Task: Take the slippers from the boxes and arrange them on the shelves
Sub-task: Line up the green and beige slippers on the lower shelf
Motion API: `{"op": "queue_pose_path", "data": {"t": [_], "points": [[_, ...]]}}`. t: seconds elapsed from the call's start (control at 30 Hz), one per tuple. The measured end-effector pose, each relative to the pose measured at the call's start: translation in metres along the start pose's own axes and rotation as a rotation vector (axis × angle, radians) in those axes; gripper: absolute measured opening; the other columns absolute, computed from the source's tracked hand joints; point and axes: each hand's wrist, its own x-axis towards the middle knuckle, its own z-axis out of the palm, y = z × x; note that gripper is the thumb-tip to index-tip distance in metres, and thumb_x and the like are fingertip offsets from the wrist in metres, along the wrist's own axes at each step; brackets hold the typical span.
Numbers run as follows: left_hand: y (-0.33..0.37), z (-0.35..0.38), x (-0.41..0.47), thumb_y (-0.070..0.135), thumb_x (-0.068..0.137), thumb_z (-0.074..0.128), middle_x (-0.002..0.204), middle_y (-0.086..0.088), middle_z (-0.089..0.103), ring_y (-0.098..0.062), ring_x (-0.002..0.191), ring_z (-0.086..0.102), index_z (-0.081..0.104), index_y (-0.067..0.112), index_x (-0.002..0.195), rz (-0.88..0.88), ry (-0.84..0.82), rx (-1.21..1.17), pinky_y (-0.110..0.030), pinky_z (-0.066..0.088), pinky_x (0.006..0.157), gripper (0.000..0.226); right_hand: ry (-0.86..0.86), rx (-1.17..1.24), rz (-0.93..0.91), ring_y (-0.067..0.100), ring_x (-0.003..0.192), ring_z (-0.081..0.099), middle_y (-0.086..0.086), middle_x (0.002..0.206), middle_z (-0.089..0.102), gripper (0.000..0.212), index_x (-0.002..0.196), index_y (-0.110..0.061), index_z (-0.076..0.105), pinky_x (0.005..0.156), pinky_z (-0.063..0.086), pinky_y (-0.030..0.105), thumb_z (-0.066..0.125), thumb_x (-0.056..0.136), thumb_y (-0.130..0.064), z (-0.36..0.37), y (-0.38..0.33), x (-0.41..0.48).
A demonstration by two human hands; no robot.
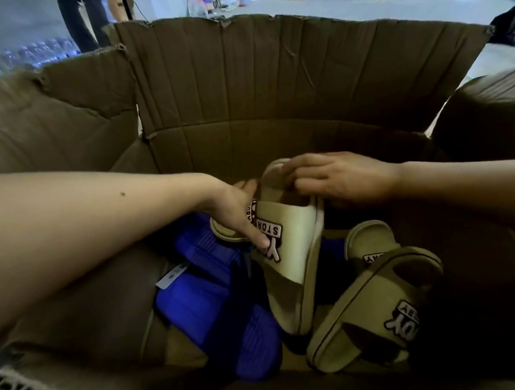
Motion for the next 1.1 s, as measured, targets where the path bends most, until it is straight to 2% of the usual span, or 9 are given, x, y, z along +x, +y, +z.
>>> {"op": "queue_pose_path", "data": {"t": [0.1, 0.23, 0.4, 0.57, 0.67, 0.77, 0.87, 0.93, 1.1], "points": [[-0.007, -0.004, -0.007, 0.056, 0.059, 0.072, 0.157, -0.001, -0.005, -0.030, 0.144, 0.008, -0.004, 0.033, 0.147, 0.048, 0.109, -0.065, -0.049, 0.021, 0.116, 0.119, 0.017, 0.155, 0.157, 0.022, 0.130, 0.025, 0.015, 0.128, 0.054, 0.033, 0.111, -0.019, 0.043, 0.080, 0.050, 0.027, 0.044, 0.079, -0.027, 0.002, -0.004, 0.000], [-0.002, 0.000, -0.012, 0.045, 0.074, 0.071, 0.153, 0.005, 0.007, -0.025, 0.141, 0.015, 0.019, 0.035, 0.143, 0.237, 0.260, -0.063, -0.043, 0.024, 0.115, 0.087, 0.059, 0.237, 0.270, 0.023, 0.133, 0.033, 0.015, 0.131, 0.051, 0.036, 0.110, -0.017, 0.052, 0.094, 0.043, 0.034, 0.046, 0.078, -0.030, 0.009, -0.011, -0.011], [0.016, 0.018, -0.016, 0.050, 0.073, 0.069, 0.146, 0.001, 0.027, -0.019, 0.136, 0.020, 0.029, 0.026, 0.139, 0.301, 0.137, 0.137, -0.038, 0.025, 0.113, 0.081, 0.018, 0.445, 0.427, 0.011, 0.137, 0.023, 0.007, 0.144, 0.041, 0.035, 0.112, -0.016, 0.060, 0.103, 0.029, 0.017, 0.054, 0.080, -0.030, 0.016, -0.024, -0.020], [0.036, 0.044, -0.010, 0.041, 0.095, 0.043, 0.109, -0.005, 0.056, -0.019, 0.099, 0.051, 0.051, 0.014, 0.103, 0.345, 0.096, 0.123, -0.028, 0.039, 0.080, 0.029, -0.270, 0.461, 0.476, 0.019, 0.138, 0.025, -0.004, 0.155, 0.016, 0.065, 0.141, -0.038, 0.028, 0.105, 0.039, 0.035, 0.057, 0.088, -0.015, 0.022, -0.049, -0.006], [0.046, 0.054, -0.008, 0.035, 0.099, 0.034, 0.130, -0.013, 0.049, -0.022, 0.118, 0.047, 0.041, 0.006, 0.129, 0.293, 0.188, 0.007, -0.026, 0.033, 0.091, 0.042, -0.130, 0.610, 0.653, 0.015, 0.133, 0.029, -0.005, 0.151, 0.019, 0.078, 0.138, -0.047, 0.010, 0.101, 0.043, 0.034, 0.056, 0.087, -0.011, 0.030, -0.076, -0.015], [0.040, 0.056, -0.008, 0.047, 0.095, 0.038, 0.137, -0.014, 0.046, -0.025, 0.120, 0.047, 0.016, 0.007, 0.144, 0.239, 0.170, -0.084, -0.026, 0.034, 0.089, 0.067, -0.097, 0.643, 0.972, 0.014, 0.126, 0.034, -0.002, 0.143, 0.027, 0.068, 0.137, -0.032, 0.025, 0.098, 0.043, 0.031, 0.062, 0.083, -0.017, 0.043, -0.085, -0.032], [0.032, 0.058, -0.014, 0.061, 0.073, 0.063, 0.135, -0.009, 0.044, -0.020, 0.110, 0.047, 0.009, 0.008, 0.143, 0.165, 0.114, -0.054, -0.024, 0.037, 0.083, 0.103, -0.527, 0.532, 1.249, 0.030, 0.134, 0.021, 0.006, 0.143, 0.019, 0.085, 0.137, -0.027, 0.018, 0.105, 0.034, 0.043, 0.072, 0.073, -0.041, 0.055, -0.087, -0.050], [0.031, 0.063, -0.018, 0.058, 0.063, 0.074, 0.131, -0.008, 0.043, -0.020, 0.111, 0.046, 0.011, 0.008, 0.140, 0.145, 0.127, -0.031, -0.025, 0.038, 0.081, 0.111, -0.812, 0.486, 1.207, 0.036, 0.140, 0.006, 0.007, 0.151, 0.008, 0.104, 0.144, -0.029, 0.004, 0.110, 0.026, 0.051, 0.071, 0.069, -0.054, 0.058, -0.094, -0.058], [0.039, 0.073, -0.022, 0.051, 0.057, 0.082, 0.127, -0.008, 0.039, -0.022, 0.111, 0.045, 0.018, 0.014, 0.132, 0.195, 0.312, 0.106, -0.031, 0.044, 0.087, 0.106, -0.988, 0.442, 1.129, 0.041, 0.142, 0.000, 0.007, 0.156, -0.016, 0.106, 0.146, -0.037, -0.011, 0.112, 0.018, 0.057, 0.068, 0.076, -0.049, 0.064, -0.120, -0.080]]}}
